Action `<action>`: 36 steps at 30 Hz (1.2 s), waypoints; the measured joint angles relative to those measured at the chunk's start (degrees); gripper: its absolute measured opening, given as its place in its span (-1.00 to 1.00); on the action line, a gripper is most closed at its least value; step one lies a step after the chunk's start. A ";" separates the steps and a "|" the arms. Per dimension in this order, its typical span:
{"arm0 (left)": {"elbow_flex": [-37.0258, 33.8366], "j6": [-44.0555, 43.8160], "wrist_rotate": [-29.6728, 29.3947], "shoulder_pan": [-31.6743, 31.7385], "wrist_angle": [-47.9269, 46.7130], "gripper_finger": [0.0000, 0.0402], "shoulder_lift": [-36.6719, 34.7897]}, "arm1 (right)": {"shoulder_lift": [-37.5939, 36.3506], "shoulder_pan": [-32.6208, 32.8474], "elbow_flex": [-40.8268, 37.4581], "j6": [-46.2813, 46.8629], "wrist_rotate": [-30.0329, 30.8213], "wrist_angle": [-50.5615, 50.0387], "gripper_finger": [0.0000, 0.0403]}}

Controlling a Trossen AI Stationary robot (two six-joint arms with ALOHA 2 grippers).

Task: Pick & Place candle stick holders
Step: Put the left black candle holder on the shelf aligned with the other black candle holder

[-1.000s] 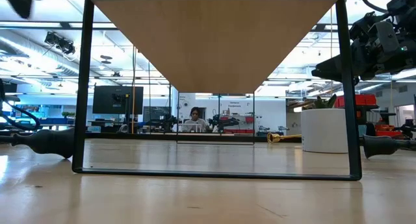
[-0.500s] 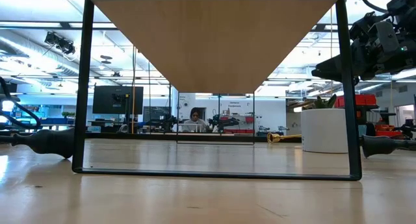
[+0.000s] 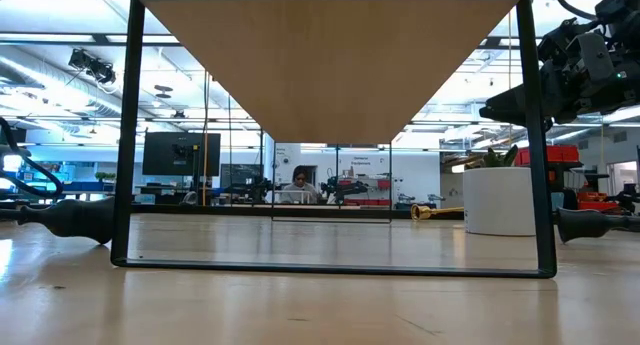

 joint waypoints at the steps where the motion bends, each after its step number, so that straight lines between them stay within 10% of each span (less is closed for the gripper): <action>1: 0.00 0.00 -0.04 0.02 0.68 0.10 0.51 | 0.02 0.01 0.01 0.00 0.00 0.00 -0.43; 36: 0.00 0.50 3.13 1.38 4.45 0.04 10.91 | 0.02 0.00 0.02 0.00 0.01 0.02 -0.43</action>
